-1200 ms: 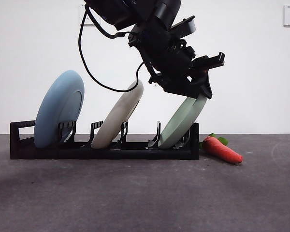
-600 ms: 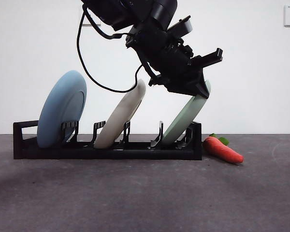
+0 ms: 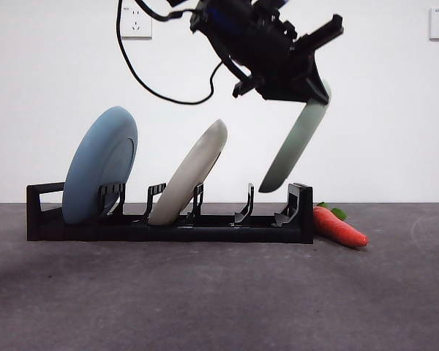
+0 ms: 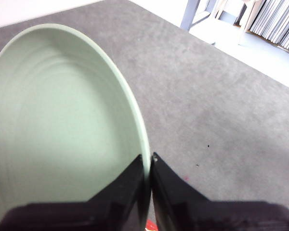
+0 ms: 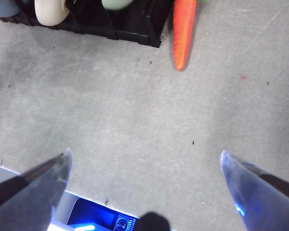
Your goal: Take the green plate from the plate rack,put the plate on the table,take the carrot from the table,put the carrot in the plate
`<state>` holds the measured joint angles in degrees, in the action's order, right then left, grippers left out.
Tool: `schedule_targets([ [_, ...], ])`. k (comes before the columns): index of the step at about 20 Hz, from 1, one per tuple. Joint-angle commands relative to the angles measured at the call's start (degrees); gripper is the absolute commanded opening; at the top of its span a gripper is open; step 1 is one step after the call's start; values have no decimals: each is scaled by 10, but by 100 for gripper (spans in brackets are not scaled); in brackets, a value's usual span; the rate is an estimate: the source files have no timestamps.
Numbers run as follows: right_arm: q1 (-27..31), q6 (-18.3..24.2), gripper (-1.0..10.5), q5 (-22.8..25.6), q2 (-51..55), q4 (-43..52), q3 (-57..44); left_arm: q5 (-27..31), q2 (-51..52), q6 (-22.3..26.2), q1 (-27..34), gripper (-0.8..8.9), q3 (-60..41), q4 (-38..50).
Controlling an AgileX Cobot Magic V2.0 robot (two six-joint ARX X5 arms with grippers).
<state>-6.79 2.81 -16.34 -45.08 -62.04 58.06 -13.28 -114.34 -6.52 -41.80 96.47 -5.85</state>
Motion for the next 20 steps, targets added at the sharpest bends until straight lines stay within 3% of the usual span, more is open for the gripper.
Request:
schedule_targets([
  [1,-1,-4,657,1,0,3,1,-2,21,4,-1,-7,15,-26],
  [4,-1,-4,657,2,0,3,1,-2,69,31,-3,-6,20,-69],
  [9,-1,-4,657,2,0,8,1,26,197,120,-38,-6,20,-202],
  [11,-1,-4,657,1,0,14,1,95,242,163,-68,-6,20,-297],
  [13,-1,-5,657,1,0,29,1,218,256,174,-105,-6,20,-394],
  [15,-1,-10,657,0,0,45,1,257,256,171,-128,-5,15,-483],
  [17,-1,-10,657,0,-2,52,1,281,256,145,-160,-5,-17,-502],
  [20,-1,-10,657,1,-6,57,1,370,256,112,-208,-6,-106,-483],
])
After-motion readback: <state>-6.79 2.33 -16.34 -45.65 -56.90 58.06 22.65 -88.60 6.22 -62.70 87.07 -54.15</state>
